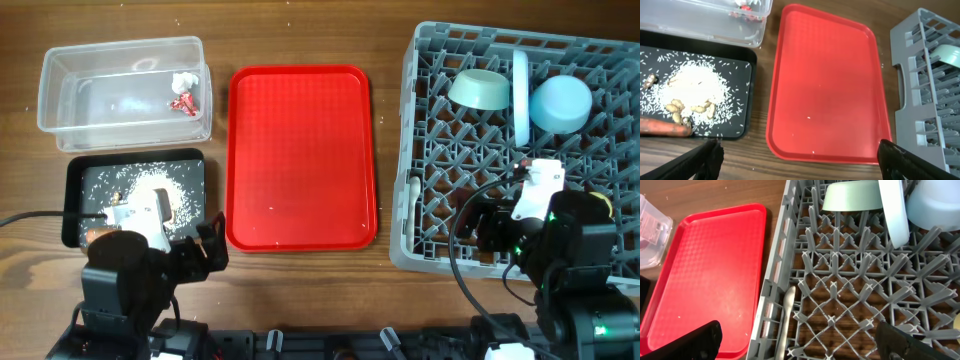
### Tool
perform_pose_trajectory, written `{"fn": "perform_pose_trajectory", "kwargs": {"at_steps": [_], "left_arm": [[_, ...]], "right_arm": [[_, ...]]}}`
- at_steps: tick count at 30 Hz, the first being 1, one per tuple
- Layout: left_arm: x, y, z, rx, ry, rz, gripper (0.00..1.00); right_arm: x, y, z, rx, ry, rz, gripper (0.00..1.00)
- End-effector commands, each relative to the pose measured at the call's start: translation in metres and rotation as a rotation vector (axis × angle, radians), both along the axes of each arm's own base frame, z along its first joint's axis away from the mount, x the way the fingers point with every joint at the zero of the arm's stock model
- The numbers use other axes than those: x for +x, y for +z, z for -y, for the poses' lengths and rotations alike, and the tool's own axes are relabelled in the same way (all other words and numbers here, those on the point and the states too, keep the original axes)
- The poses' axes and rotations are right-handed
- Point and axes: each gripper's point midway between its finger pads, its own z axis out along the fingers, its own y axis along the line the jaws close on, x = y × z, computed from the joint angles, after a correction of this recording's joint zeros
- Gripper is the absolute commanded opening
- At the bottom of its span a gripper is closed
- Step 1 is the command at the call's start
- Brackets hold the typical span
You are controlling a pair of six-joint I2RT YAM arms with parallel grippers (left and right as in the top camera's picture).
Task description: Sort waste into correct bins and load items into the dishwasher rack
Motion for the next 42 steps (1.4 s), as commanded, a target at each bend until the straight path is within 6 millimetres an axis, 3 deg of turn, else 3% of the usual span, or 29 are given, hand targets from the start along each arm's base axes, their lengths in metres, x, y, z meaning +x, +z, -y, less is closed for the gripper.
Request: {"fn": "perform_pose_trajectory", "kwargs": {"at_steps": [1, 8, 12, 14, 16, 22, 31, 36, 38, 39, 42], "left_arm": [[0.0, -0.002, -0.003, 0.002, 0.021, -0.001, 1.0], [0.0, -0.002, -0.003, 0.002, 0.021, -0.001, 1.0], [0.0, -0.002, -0.003, 0.002, 0.021, -0.001, 1.0], [0.0, -0.002, -0.003, 0.002, 0.021, -0.001, 1.0], [0.0, -0.002, -0.003, 0.002, 0.021, -0.001, 1.0], [0.0, -0.002, -0.003, 0.002, 0.021, -0.001, 1.0], [0.0, -0.002, -0.003, 0.002, 0.021, -0.001, 1.0], [0.0, -0.002, -0.003, 0.002, 0.021, -0.001, 1.0], [0.0, -0.002, -0.003, 0.002, 0.021, -0.001, 1.0], [0.0, -0.002, -0.003, 0.002, 0.021, -0.001, 1.0], [0.0, -0.002, -0.003, 0.002, 0.021, -0.001, 1.0]], "right_arm": [[0.0, -0.004, 0.003, -0.003, -0.019, -0.013, 1.0], [-0.004, -0.003, 0.002, -0.002, -0.018, -0.007, 1.0], [-0.003, 0.026, 0.002, -0.017, -0.012, 0.145, 1.0], [0.005, 0.053, -0.007, -0.066, 0.064, 0.346, 1.0], [0.008, 0.056, -0.009, -0.067, 0.071, 0.435, 1.0], [0.012, 0.035, -0.02, -0.02, 0.111, 0.722, 1.0], [0.017, 0.002, -0.018, -0.013, 0.091, 0.935, 1.0], [0.021, -0.007, -0.01, -0.142, 0.088, 0.93, 1.0], [0.024, -0.026, -0.009, -0.168, 0.107, 0.856, 1.0], [0.024, -0.05, -0.014, -0.154, 0.15, 0.763, 1.0], [0.024, -0.053, -0.015, -0.148, 0.156, 0.751, 1.0]]}}
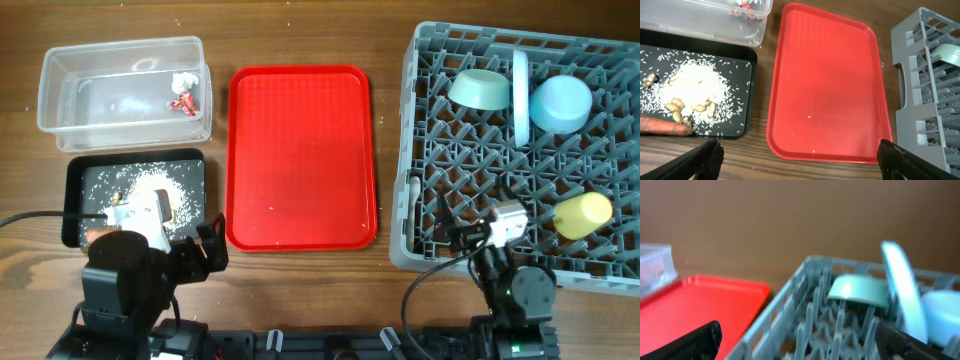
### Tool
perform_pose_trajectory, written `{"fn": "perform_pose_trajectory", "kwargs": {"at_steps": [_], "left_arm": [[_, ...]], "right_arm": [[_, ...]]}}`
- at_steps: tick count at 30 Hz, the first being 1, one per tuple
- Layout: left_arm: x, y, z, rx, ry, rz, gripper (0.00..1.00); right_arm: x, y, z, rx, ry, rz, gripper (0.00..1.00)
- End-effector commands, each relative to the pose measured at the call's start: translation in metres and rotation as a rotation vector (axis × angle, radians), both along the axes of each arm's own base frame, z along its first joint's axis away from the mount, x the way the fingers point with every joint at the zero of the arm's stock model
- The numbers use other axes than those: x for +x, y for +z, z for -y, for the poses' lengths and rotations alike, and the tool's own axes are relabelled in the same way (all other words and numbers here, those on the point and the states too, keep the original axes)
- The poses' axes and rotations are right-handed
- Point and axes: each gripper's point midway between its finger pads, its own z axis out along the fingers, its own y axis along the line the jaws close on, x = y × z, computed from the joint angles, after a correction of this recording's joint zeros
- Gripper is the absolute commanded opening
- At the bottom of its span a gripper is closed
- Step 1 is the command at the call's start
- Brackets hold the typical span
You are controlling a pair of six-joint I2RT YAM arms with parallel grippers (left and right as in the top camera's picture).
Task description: Sort waste into correct bins and load items into the dishwasher rack
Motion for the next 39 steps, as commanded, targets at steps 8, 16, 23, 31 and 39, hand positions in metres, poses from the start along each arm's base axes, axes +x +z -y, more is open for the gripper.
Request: {"fn": "perform_pose_trajectory", "kwargs": {"at_steps": [8, 16, 23, 31, 39], "left_arm": [[0.0, -0.001, -0.003, 0.001, 0.021, 0.003, 1.0], [0.0, -0.001, -0.003, 0.001, 0.021, 0.003, 1.0], [0.0, -0.001, -0.003, 0.001, 0.021, 0.003, 1.0], [-0.001, 0.001, -0.003, -0.001, 0.021, 0.016, 1.0], [-0.004, -0.007, -0.01, 0.005, 0.046, 0.115, 1.0]], "right_arm": [[-0.002, 0.004, -0.006, -0.018, 0.038, 0.024, 1.0], [-0.002, 0.004, -0.006, -0.018, 0.038, 0.024, 1.0], [-0.002, 0.004, -0.006, -0.018, 0.038, 0.024, 1.0], [-0.002, 0.004, -0.006, -0.018, 0.038, 0.024, 1.0], [-0.002, 0.004, -0.006, -0.018, 0.038, 0.024, 1.0]]}}
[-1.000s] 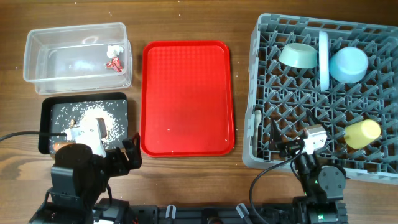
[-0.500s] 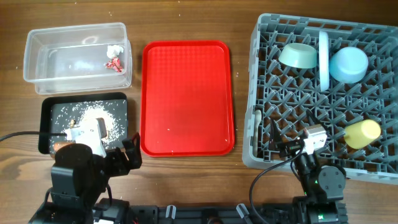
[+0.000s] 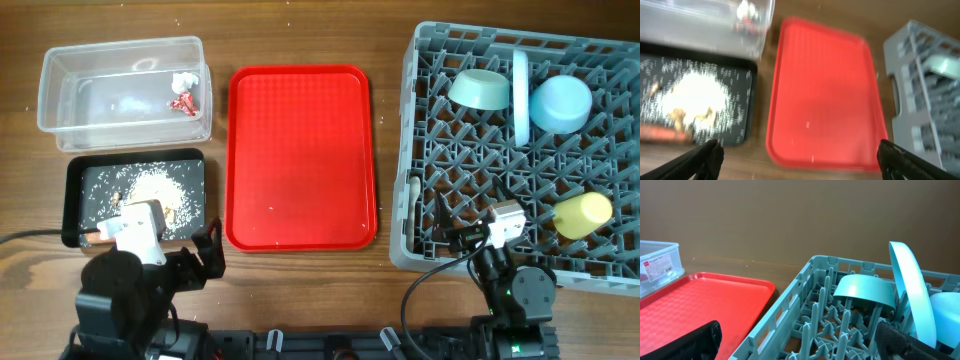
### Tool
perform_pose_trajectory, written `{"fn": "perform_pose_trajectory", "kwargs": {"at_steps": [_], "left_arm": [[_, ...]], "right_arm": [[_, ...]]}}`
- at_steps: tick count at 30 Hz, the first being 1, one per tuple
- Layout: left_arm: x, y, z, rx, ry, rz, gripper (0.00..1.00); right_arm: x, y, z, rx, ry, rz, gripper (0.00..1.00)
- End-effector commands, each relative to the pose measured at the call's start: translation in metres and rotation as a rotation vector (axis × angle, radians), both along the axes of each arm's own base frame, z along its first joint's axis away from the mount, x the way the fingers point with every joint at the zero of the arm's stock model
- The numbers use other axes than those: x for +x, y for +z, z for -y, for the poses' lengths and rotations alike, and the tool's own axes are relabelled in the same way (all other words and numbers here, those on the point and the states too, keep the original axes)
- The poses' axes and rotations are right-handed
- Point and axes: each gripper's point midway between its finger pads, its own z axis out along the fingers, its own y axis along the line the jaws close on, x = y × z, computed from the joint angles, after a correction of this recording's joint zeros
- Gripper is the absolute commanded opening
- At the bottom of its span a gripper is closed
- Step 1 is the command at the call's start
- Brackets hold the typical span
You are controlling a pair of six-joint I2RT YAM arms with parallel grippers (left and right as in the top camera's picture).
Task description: Sort waste into correct bins and load items into the dishwasher rack
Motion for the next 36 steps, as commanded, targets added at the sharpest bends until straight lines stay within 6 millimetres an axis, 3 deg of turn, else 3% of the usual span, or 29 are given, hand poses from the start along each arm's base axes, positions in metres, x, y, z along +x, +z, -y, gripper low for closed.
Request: {"fn": "perform_pose_trajectory", "kwargs": {"at_steps": [1, 9, 12, 19, 24, 28, 36], "left_arm": [[0.006, -0.021, -0.006, 0.006, 0.036, 0.053, 1.0], [0.048, -0.042, -0.001, -0.053, 0.048, 0.4, 1.0], [0.057, -0.033, 0.0, -0.042, 0.04, 0.584, 1.0], [0.064, -0.011, -0.005, 0.111, 0.028, 0.817, 1.0], [0.066, -0.033, 0.01, 0.238, -0.109, 0.779, 1.0], [0.065, -0.075, 0.02, 0.22, -0.195, 0.616, 1.0], [0.065, -0.079, 0.023, 0.215, -0.213, 0.605, 1.0]], "right_arm": [[-0.001, 0.003, -0.003, -0.016, 0.019, 0.018, 1.0], [-0.001, 0.003, -0.003, -0.017, 0.019, 0.017, 1.0], [-0.001, 0.002, -0.003, -0.017, 0.019, 0.015, 1.0], [-0.001, 0.002, -0.003, -0.017, 0.019, 0.015, 1.0], [-0.001, 0.002, -0.003, -0.017, 0.019, 0.015, 1.0], [-0.001, 0.002, -0.003, -0.017, 0.019, 0.015, 1.0], [-0.001, 0.002, -0.003, -0.017, 0.019, 0.015, 1.0]]}}
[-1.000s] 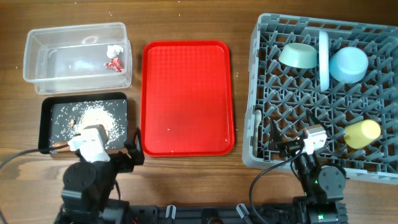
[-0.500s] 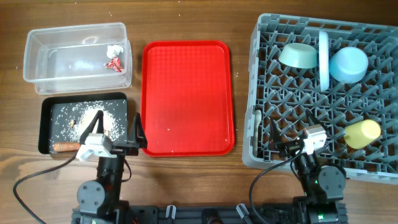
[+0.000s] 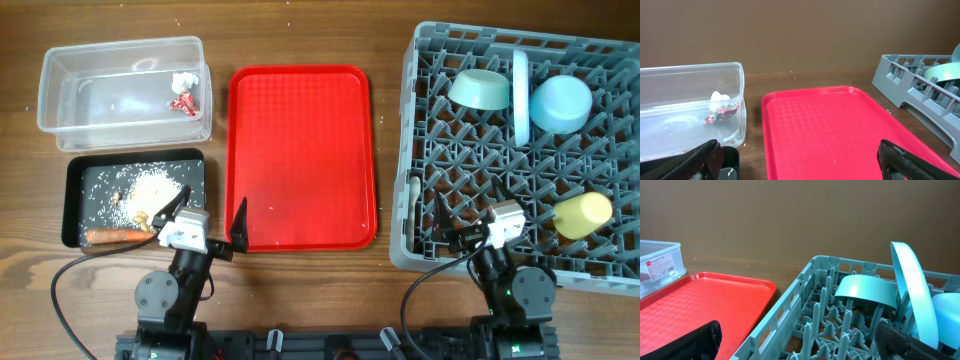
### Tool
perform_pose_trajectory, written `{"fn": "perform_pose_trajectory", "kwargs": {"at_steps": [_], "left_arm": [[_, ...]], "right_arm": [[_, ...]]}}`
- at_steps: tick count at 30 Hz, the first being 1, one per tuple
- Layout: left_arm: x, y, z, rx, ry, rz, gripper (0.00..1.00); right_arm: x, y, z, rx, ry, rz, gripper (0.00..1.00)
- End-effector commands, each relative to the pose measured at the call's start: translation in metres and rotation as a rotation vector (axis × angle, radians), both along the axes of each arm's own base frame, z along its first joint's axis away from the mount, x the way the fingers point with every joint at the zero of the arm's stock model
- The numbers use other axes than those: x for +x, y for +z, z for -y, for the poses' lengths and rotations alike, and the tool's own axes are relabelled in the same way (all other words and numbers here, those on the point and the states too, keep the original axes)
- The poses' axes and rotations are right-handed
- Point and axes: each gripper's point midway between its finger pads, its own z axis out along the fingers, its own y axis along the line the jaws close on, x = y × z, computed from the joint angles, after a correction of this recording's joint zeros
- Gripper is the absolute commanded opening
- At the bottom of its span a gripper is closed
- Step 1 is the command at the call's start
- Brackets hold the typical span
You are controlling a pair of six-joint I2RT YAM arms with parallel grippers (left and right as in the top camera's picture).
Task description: Sort waste into correct bins and load items into the dishwasher rack
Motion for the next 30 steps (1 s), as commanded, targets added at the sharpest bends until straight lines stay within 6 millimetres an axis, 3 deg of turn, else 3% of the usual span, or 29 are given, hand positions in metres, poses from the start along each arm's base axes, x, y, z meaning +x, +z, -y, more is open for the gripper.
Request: {"fn": "perform_pose_trajectory", "kwargs": {"at_steps": [1, 10, 30], "left_arm": [[-0.0014, -0.001, 0.0038, 0.023, -0.027, 0.007, 1.0], [-0.0043, 0.0008, 0.0131, 0.04, -0.09, 0.021, 1.0], [-0.0039, 0.0011, 0.0115, 0.029, -0.082, 0.019, 1.0]], "right_arm": [[-0.0008, 0.0022, -0.0017, -0.016, 0.012, 0.015, 1.0], [-0.0008, 0.0023, -0.0017, -0.017, 0.012, 0.015, 1.0], [-0.0008, 0.0023, -0.0017, -0.016, 0.012, 0.015, 1.0]]}}
